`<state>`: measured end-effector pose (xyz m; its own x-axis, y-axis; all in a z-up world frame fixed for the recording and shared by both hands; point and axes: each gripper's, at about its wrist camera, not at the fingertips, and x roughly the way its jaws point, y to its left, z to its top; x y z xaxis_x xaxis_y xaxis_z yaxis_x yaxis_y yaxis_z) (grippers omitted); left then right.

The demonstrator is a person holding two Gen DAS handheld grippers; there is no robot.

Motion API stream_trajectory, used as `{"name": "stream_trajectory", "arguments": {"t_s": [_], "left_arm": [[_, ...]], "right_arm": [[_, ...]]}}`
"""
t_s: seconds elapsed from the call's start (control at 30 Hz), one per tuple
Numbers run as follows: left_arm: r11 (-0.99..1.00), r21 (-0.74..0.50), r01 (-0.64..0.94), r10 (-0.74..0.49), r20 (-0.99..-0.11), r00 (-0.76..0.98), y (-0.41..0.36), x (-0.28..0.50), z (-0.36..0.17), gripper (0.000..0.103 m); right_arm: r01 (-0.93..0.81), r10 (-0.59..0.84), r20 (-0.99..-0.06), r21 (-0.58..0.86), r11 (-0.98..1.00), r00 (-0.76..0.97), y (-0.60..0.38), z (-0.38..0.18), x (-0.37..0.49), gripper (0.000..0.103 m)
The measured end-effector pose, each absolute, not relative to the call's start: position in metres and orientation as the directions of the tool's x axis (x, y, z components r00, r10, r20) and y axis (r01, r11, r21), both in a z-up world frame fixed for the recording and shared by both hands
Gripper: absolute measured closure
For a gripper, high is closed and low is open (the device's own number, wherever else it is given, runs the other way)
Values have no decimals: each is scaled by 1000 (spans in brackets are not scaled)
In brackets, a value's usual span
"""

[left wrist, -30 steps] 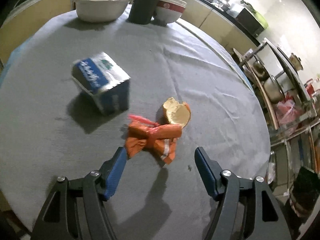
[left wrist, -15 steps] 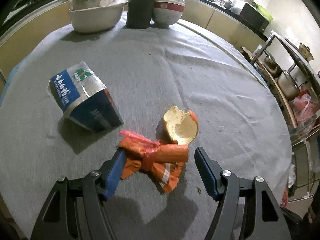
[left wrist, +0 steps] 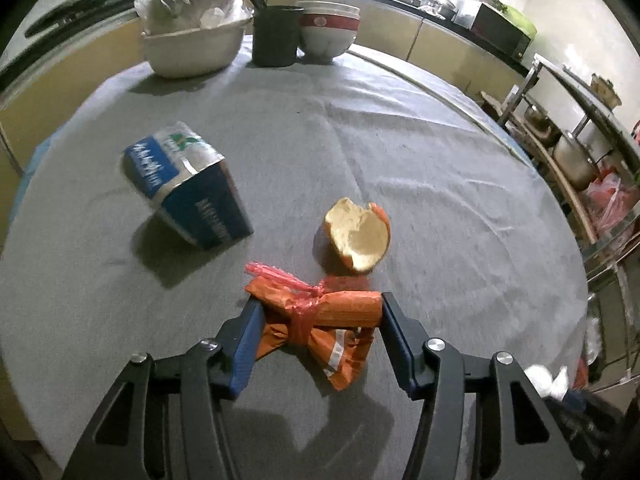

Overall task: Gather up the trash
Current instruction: 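Carry the tissue and orange mesh bag to the red basket and release both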

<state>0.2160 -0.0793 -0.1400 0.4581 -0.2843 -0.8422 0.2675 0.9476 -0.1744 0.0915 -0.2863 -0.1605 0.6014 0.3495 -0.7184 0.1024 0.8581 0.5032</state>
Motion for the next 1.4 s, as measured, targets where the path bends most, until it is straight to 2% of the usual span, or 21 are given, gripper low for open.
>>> {"name": "stream_trajectory", "arguments": {"t_s": [0.43, 1.4], "left_arm": [[948, 81, 307, -133, -777, 616, -96, 151, -91, 45], [891, 232, 390, -117, -712, 693, -140, 90, -64, 45]], "right_arm": [[111, 338, -683, 523, 845, 648, -302, -145, 63, 63], [121, 311, -622, 552, 825, 719, -330, -126, 9, 63]]}}
